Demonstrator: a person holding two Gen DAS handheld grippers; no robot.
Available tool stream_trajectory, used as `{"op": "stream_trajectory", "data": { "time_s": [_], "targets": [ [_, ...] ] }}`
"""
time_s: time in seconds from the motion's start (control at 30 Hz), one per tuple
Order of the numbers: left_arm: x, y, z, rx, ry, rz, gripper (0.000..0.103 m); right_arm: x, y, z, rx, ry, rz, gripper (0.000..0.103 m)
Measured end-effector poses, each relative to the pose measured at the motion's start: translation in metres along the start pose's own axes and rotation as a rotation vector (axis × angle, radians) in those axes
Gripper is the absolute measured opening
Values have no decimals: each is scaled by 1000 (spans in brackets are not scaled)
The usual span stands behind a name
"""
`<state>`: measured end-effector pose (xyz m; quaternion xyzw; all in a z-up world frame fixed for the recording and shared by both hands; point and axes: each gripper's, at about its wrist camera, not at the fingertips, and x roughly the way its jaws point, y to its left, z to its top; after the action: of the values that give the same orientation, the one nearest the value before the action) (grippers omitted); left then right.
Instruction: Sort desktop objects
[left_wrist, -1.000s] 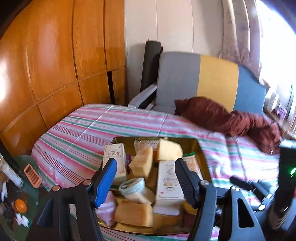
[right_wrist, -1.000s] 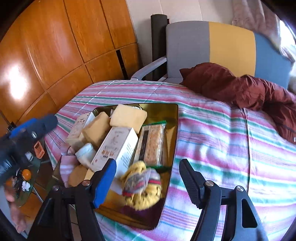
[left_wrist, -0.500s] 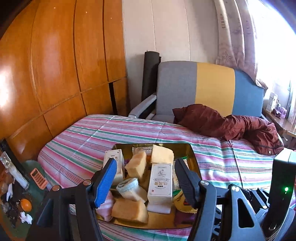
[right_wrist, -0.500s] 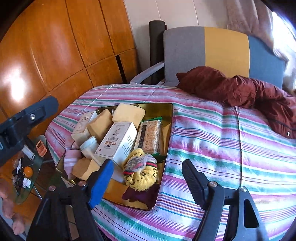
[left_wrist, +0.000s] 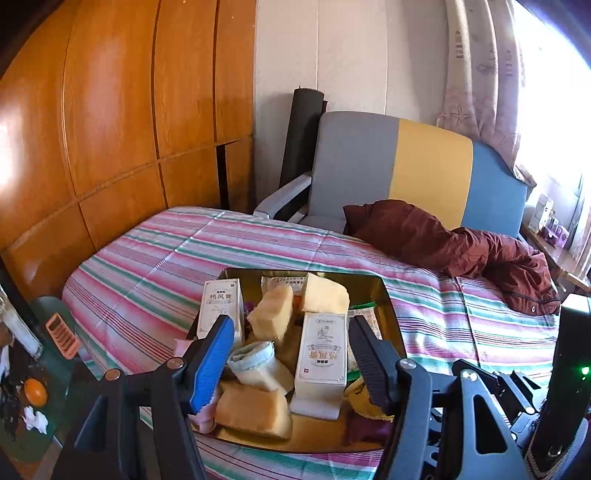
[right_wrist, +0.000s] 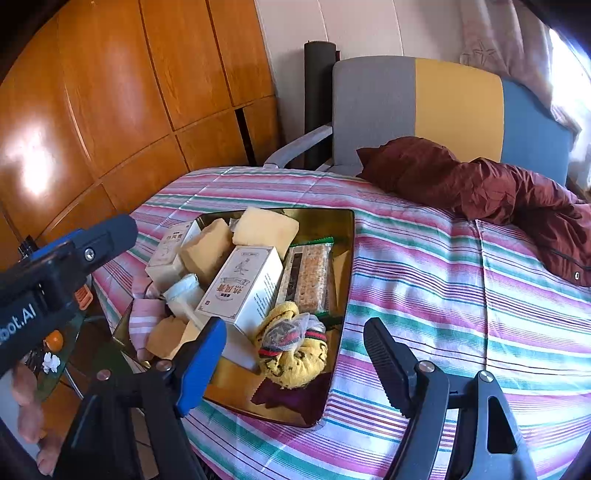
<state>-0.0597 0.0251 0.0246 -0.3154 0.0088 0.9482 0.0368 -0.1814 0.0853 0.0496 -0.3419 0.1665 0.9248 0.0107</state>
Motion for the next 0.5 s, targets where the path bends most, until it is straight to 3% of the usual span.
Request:
{"op": "stream_trajectory", "data": {
  "time_s": [0.5],
  "targets": [
    [14,13,-6,-28,47,9,65,13,11,0,-25,20,0,79]
  ]
}}
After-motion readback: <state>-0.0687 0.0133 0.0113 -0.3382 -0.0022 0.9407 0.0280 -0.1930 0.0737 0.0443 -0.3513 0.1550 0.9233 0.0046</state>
